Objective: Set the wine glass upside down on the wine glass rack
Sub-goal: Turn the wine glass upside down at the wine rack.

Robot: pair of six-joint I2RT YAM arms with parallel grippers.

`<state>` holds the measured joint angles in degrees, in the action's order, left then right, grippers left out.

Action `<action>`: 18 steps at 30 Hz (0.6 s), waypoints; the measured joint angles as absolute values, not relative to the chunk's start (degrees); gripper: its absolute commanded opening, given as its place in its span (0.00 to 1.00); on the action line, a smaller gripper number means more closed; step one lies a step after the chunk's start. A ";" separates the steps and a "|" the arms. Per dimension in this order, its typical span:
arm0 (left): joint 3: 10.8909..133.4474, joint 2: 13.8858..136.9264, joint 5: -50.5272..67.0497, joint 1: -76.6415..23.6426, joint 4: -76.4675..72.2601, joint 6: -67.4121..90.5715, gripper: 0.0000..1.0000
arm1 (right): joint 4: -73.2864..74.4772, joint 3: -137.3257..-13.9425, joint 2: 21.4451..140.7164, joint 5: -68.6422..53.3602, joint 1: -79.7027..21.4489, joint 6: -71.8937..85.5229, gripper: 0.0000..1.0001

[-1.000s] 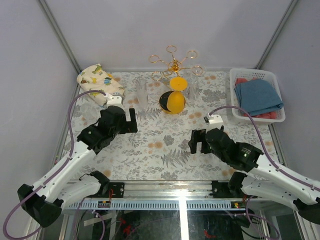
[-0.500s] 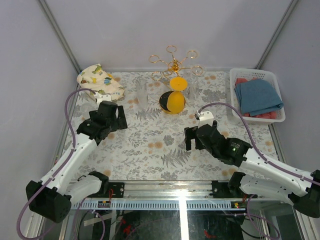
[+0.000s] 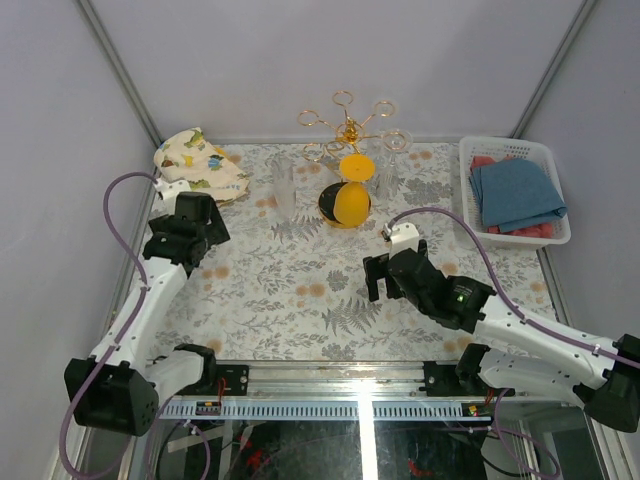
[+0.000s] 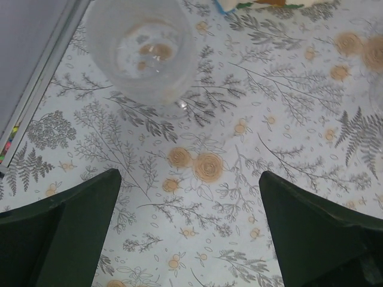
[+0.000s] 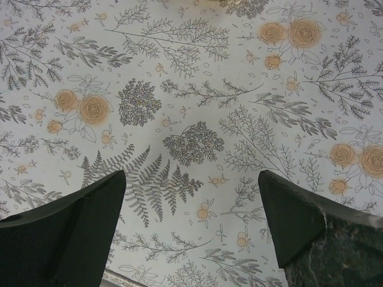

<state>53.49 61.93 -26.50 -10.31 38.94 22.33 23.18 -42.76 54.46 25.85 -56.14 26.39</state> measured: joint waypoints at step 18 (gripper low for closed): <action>57.34 70.19 -23.83 1.26 36.82 22.52 1.00 | 21.21 -39.62 51.94 22.85 -56.14 21.39 0.99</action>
<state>57.34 70.19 -23.83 1.26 36.82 22.52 21.21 -39.62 51.94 22.85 -56.14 21.39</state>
